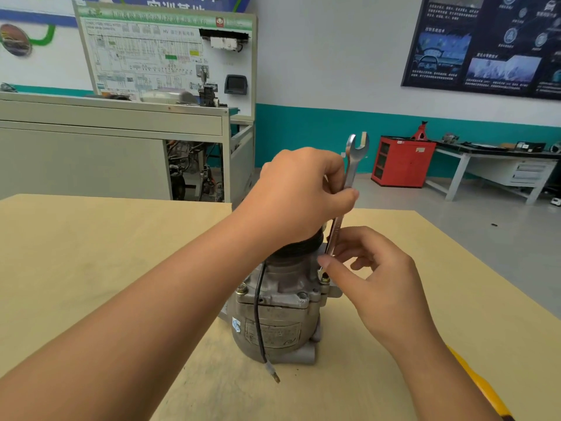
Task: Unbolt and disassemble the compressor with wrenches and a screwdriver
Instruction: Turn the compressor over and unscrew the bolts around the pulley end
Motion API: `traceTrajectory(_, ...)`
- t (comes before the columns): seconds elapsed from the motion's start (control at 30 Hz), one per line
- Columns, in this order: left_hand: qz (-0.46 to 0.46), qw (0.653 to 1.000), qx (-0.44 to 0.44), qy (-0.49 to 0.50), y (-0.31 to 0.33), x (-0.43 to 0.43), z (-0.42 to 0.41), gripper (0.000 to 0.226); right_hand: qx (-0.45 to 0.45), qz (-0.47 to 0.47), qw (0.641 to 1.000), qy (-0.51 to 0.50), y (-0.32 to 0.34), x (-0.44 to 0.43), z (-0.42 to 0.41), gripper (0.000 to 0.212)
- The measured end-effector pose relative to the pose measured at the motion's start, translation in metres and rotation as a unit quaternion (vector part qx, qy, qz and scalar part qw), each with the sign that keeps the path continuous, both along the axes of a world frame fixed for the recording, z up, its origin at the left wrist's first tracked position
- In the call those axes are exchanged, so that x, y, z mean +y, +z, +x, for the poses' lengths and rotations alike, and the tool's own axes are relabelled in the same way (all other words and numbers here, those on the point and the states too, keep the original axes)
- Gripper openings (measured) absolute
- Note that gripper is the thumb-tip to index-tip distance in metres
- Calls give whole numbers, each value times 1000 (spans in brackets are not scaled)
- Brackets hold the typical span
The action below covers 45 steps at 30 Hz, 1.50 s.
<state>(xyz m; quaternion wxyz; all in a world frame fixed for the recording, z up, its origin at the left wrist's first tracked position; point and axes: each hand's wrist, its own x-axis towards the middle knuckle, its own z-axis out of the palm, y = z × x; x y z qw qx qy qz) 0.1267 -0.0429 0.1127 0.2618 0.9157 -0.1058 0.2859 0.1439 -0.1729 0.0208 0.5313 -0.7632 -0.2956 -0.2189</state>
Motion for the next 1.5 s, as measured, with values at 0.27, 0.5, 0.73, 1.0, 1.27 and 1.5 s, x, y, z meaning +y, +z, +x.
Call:
traceTrajectory(0.27, -32, 999, 15, -37, 0, 2, 1, 25, -12, -12, 1000, -3, -2, 3, -2, 31)
traceTrajectory(0.5, -50, 996, 48, -61, 3, 9, 4, 25, -4, -8, 1000, 14, 3, 0, -4, 39)
traceTrajectory(0.73, -69, 997, 40, -23, 3, 13, 1, 38, -30, -24, 999, -13, 0, -1, -3, 33)
traceTrajectory(1.0, -7, 998, -10, 67, -1, 5, -5, 33, -79, -38, 996, -33, -2, 2, -1, 21)
traceTrajectory(1.27, -44, 982, 124, -138, 7, 15, -15, 4, -1, -6, 1000, -4, -2, 1, -4, 29)
traceTrajectory(1.5, -34, 992, 81, -92, 6, 7, -15, 13, 3, 2, 1000, 3, -3, -1, -1, 23)
